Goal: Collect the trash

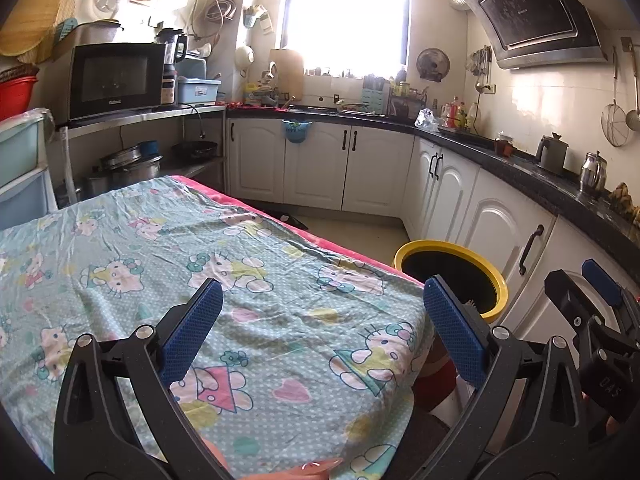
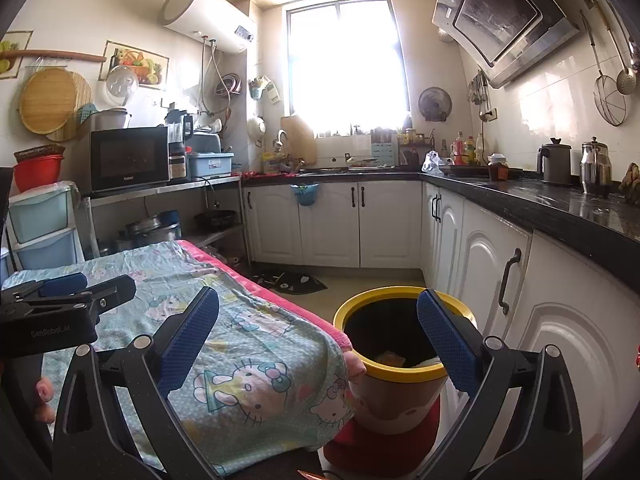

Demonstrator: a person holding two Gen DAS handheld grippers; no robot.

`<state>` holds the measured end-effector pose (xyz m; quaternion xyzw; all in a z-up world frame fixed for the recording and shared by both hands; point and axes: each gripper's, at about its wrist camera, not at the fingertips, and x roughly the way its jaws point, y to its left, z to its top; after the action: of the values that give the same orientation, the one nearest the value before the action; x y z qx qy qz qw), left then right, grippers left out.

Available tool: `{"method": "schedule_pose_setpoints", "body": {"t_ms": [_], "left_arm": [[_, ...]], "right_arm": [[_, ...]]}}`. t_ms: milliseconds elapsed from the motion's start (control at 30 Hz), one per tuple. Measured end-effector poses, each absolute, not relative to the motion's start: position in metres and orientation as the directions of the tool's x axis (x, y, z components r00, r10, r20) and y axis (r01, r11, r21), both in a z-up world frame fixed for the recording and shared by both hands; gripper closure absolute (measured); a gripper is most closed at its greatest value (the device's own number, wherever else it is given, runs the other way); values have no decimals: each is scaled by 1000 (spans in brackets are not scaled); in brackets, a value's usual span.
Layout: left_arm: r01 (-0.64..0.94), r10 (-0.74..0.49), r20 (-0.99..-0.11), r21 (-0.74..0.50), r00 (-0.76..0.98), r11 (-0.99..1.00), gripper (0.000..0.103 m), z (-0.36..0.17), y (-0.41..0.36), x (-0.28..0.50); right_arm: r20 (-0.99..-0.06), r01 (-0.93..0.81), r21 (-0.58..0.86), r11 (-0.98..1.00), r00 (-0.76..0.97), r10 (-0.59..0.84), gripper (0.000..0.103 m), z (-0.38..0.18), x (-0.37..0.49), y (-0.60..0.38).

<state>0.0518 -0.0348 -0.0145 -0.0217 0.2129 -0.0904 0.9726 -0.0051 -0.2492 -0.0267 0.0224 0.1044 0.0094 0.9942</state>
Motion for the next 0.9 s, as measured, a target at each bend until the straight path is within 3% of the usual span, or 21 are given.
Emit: {"method": "schedule_pose_setpoints", "body": {"t_ms": [900], "left_arm": [[166,-184,-396,-81,900,983,11,-11,-33,50]], "right_arm": [[-204,-20,41,999,979,28,6,-26,-7,-245]]}}
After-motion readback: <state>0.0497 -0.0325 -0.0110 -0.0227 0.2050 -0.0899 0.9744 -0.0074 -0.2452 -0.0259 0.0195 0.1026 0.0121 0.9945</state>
